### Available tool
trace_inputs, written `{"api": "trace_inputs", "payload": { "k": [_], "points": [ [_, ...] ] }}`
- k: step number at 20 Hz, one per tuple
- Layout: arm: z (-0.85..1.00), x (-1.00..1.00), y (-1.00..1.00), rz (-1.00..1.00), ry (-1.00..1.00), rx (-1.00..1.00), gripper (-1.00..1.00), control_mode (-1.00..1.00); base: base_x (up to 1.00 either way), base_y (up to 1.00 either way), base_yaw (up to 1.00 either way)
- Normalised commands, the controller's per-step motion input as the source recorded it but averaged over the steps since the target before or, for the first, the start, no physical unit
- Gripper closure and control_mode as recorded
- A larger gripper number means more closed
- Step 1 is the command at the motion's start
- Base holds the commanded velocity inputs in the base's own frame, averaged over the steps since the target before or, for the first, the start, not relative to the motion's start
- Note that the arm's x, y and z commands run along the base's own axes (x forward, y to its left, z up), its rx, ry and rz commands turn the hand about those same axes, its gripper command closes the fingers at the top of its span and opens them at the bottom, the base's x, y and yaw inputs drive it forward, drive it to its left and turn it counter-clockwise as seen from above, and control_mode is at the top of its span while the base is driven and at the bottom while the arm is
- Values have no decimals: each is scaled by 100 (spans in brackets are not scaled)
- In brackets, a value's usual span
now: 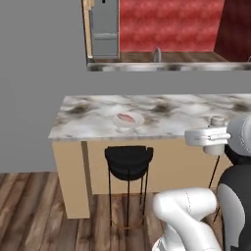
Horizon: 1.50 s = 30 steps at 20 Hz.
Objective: Retrieve the shaker from the cabinet and place it next the steak on a plate on the dining table.
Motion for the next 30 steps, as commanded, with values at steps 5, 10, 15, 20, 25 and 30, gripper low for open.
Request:
{"api": "trace_inputs", "payload": {
  "k": [5, 10, 15, 20, 25, 30],
  "points": [
    [0, 0, 0, 0, 0, 0, 100, 100, 92, 2, -2],
    [0, 0, 0, 0, 0, 0, 100, 100, 95, 0, -6],
    [0, 0, 0, 0, 0, 0, 100, 100, 100, 14, -11],
    [0, 0, 0, 0, 0, 0, 100, 100, 90, 12, -16],
    [0, 0, 0, 0, 0, 0, 100, 100, 76, 17, -36],
    [0, 0, 0, 0, 0, 0, 100, 100, 65, 11, -39]
  ]
}}
